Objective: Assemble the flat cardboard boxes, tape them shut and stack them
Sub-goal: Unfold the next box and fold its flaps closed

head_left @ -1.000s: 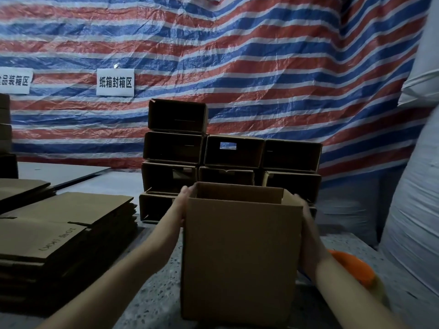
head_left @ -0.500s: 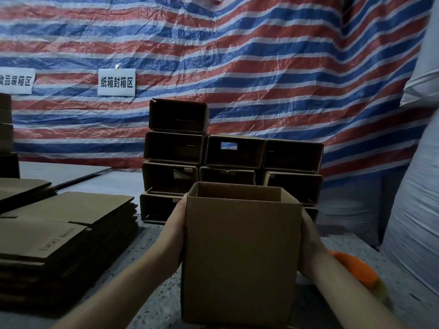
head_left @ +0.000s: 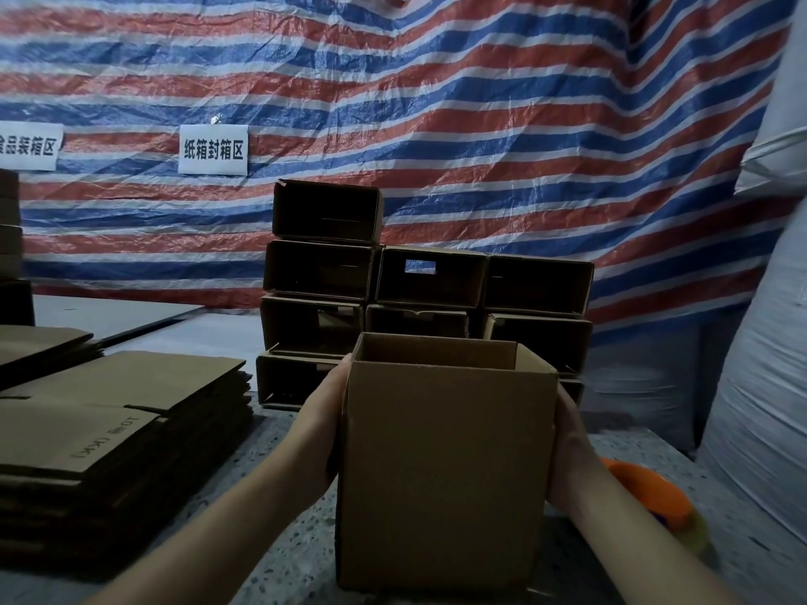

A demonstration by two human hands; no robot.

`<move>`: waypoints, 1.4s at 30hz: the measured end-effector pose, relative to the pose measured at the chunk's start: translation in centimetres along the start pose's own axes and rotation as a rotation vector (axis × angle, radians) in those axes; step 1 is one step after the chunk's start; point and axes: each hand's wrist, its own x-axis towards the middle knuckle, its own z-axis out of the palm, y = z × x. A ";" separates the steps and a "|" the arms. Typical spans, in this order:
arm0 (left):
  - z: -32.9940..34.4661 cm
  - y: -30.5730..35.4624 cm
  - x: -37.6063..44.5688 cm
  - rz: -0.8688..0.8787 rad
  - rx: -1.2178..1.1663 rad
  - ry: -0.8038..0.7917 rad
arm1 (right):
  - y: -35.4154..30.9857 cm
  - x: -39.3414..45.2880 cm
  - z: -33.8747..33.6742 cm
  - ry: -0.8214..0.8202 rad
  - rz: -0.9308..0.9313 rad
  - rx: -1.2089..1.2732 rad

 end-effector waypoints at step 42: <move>-2.1 3.1 -0.3 0.730 0.451 -0.267 | -0.6 -0.3 0.5 0.123 0.108 0.029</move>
